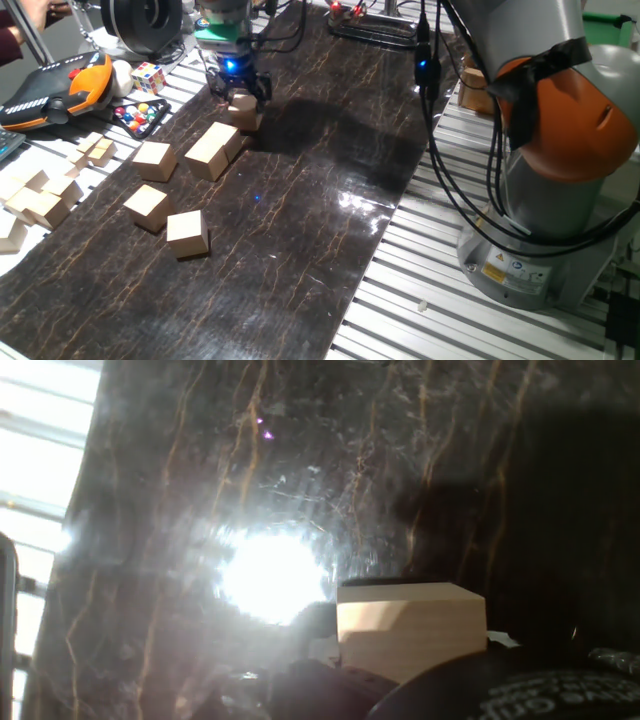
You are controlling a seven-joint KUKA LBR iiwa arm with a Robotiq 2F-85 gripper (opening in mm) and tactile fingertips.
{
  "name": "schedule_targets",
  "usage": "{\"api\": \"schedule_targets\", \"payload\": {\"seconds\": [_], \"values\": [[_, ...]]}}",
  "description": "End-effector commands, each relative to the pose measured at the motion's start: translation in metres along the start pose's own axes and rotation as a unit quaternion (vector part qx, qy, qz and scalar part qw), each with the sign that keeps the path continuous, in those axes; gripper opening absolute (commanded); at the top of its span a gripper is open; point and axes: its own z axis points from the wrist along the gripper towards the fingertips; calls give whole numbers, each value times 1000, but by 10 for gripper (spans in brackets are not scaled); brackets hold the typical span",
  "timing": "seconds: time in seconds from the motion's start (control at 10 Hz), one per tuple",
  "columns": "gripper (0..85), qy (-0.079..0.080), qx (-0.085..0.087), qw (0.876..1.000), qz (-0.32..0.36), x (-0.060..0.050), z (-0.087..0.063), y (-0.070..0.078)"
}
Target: Stack the blocks into a pyramid shape
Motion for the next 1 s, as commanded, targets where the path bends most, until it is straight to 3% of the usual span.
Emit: {"api": "schedule_targets", "payload": {"seconds": [0.0,0.5,0.9], "values": [[7,-5,-3,998,63,3,0,0],[7,-11,0,994,110,14,-7,4],[7,-7,3,996,93,18,-4,6]]}}
